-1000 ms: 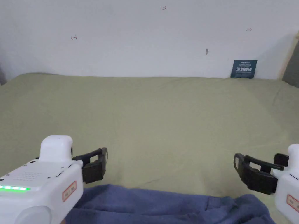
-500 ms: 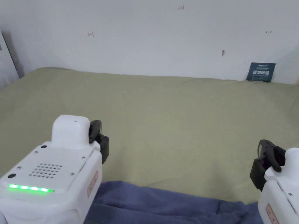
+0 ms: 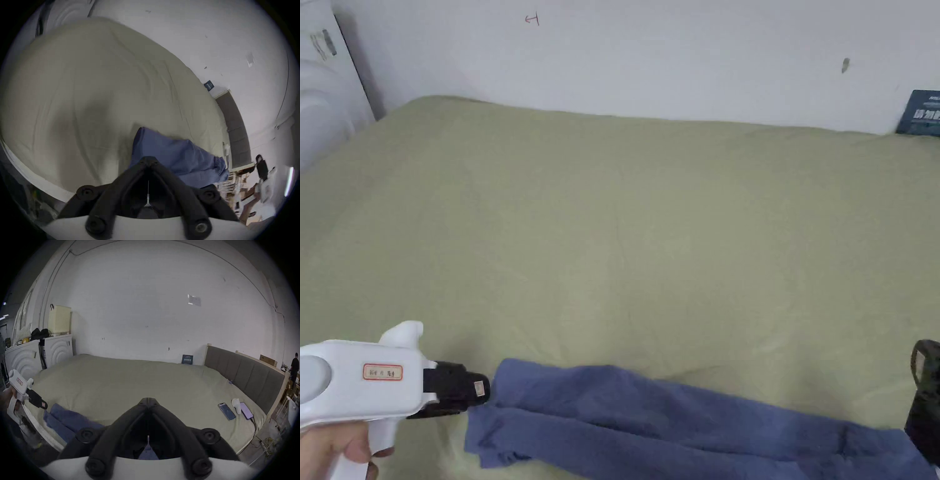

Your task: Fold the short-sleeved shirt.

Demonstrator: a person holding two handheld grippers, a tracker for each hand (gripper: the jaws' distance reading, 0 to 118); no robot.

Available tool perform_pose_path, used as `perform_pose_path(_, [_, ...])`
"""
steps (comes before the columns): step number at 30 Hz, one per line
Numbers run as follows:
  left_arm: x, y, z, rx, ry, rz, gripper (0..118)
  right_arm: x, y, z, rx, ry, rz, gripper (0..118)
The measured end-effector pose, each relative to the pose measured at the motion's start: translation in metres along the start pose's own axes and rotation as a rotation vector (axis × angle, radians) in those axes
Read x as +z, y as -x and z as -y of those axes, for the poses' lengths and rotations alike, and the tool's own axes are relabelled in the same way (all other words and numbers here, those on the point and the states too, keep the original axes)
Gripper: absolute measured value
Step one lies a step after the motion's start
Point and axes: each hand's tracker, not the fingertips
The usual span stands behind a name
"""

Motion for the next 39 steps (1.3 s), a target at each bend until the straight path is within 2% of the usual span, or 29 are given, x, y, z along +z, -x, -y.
perform_pose_path(2, [-0.007,0.008,-0.007,-0.002,0.048,0.038,2,-0.002,0.003,0.003,0.012,0.015,-0.001,2])
perform_pose_path(3, [-0.010,0.010,-0.009,0.005,0.057,0.064,20,-0.003,0.003,0.004,0.020,0.024,-0.004,2])
perform_pose_path(4, [-0.012,0.011,-0.012,0.014,0.067,0.071,55,-0.005,0.003,0.006,0.026,0.032,-0.001,2])
perform_pose_path(5, [-0.015,0.012,-0.015,0.012,0.077,0.076,104,-0.006,0.003,0.007,0.028,0.038,0.002,2])
perform_pose_path(6, [-0.018,0.011,-0.016,0.011,0.074,0.068,115,-0.006,0.003,0.007,0.027,0.043,0.001,2])
perform_pose_path(8, [-0.022,0.013,-0.019,0.004,0.087,0.091,113,-0.007,0.001,0.007,0.015,0.047,0.002,2])
perform_pose_path(12, [-0.042,0.022,-0.019,0.076,0.193,0.136,113,-0.007,-0.002,0.008,0.016,0.052,0.010,2])
perform_pose_path(14, [-0.045,0.020,-0.016,0.078,0.172,0.180,113,-0.007,-0.003,0.010,0.018,0.059,0.011,2])
perform_pose_path(16, [-0.045,0.020,-0.016,0.123,0.193,0.276,113,-0.007,-0.005,0.010,0.017,0.061,0.017,2])
perform_pose_path(17, [-0.048,0.019,-0.014,0.153,0.211,0.334,108,-0.006,-0.006,0.011,0.012,0.064,0.015,2])
perform_pose_path(20, [-0.066,0.010,-0.003,0.104,0.235,0.234,75,-0.006,-0.007,0.012,0.002,0.067,0.018,2])
perform_pose_path(22, [-0.064,0.008,-0.004,0.128,0.210,0.248,65,-0.003,-0.009,0.012,-0.005,0.072,0.011,2])
perform_pose_path(23, [-0.062,0.010,-0.005,0.143,0.200,0.253,37,-0.002,-0.010,0.011,-0.007,0.071,0.006,2])
perform_pose_path(24, [-0.062,0.008,-0.005,0.144,0.197,0.240,4,-0.001,-0.011,0.011,-0.007,0.070,0.005,2])
perform_pose_path(25, [-0.061,0.006,-0.004,0.139,0.163,0.171,4,0.001,-0.011,0.011,-0.005,0.067,0.005,2])
perform_pose_path(27, [-0.059,0.000,-0.003,0.126,0.198,0.191,4,0.002,-0.014,0.010,-0.006,0.066,0.005,2])
perform_pose_path(32, [-0.031,0.003,-0.014,0.166,0.127,0.207,4,0.008,-0.025,0.006,-0.040,0.049,0.005,2])
perform_pose_path(36, [-0.001,0.006,-0.018,0.152,0.082,0.150,4,0.012,-0.033,-0.002,-0.030,0.017,0.004,2])
perform_pose_path(39, [0.024,0.012,-0.021,0.167,0.029,0.108,4,0.015,-0.040,-0.007,-0.052,-0.006,0.001,2])
